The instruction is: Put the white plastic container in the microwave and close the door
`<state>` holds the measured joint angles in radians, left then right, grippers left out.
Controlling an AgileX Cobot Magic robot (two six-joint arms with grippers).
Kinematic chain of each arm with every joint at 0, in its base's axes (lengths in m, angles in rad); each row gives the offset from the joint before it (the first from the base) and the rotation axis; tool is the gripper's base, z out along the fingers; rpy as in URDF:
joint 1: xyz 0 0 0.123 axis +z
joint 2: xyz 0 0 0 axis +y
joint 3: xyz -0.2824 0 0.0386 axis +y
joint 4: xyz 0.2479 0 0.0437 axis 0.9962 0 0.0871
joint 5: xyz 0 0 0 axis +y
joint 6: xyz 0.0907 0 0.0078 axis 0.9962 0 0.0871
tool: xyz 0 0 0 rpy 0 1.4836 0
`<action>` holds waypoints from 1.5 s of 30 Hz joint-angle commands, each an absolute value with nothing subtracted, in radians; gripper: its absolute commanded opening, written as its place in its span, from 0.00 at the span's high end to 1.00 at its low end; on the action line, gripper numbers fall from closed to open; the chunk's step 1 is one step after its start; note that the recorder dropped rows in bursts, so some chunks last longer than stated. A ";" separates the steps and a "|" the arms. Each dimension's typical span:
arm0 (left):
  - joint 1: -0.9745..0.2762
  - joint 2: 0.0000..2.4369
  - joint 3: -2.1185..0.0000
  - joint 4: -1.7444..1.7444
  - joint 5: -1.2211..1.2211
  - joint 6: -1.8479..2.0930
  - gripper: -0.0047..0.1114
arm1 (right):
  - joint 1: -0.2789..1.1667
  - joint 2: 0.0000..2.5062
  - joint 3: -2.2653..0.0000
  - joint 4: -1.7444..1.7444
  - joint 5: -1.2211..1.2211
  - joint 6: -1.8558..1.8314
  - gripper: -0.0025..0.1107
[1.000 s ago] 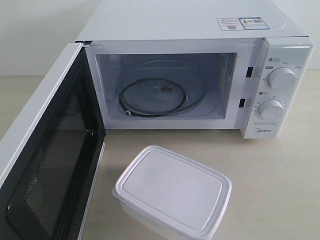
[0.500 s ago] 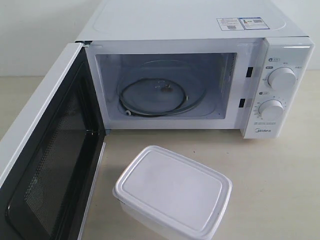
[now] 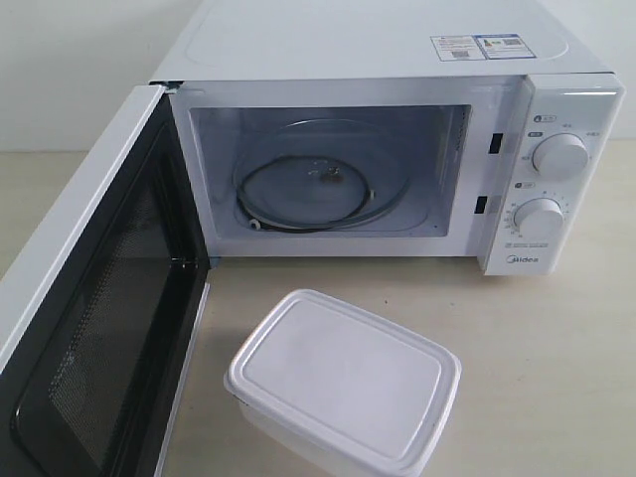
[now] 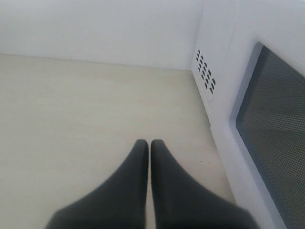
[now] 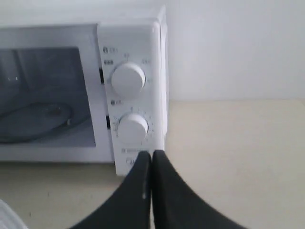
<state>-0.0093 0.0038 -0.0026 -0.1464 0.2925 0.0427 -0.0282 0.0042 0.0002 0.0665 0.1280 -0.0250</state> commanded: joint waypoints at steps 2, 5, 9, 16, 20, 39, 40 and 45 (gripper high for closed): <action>-0.004 0.000 0.000 -0.146 0.296 0.046 0.92 | -0.031 0.000 0.000 0.064 -0.074 -0.032 0.98; -0.004 0.000 0.000 -0.146 0.296 0.046 0.92 | -0.031 0.000 0.000 0.064 -0.139 -0.032 0.98; -0.004 0.000 0.000 -0.146 0.296 0.046 0.92 | -0.031 0.000 0.000 0.064 -0.313 -0.034 0.98; -0.004 0.000 0.000 -0.146 0.296 0.047 0.92 | -0.031 0.083 -0.122 0.056 -0.195 -0.041 0.98; -0.004 0.000 0.000 -0.146 0.296 0.047 0.92 | -0.031 0.282 -0.210 0.048 -0.046 -0.040 0.98; -0.004 0.000 0.000 -0.146 0.296 0.047 0.92 | -0.013 0.671 -0.212 -0.014 -0.251 0.201 0.98; -0.004 0.000 0.000 -0.146 0.296 0.047 0.92 | 0.006 0.688 -0.212 -0.062 -0.249 0.220 0.98; -0.004 0.000 0.000 -0.146 0.296 0.047 0.92 | 0.198 0.745 -0.212 -0.346 -0.251 0.416 0.98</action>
<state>-0.0093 0.0038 -0.0026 -0.1464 0.2925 0.0427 0.1014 0.7220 -0.2068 -0.1877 -0.2417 0.3184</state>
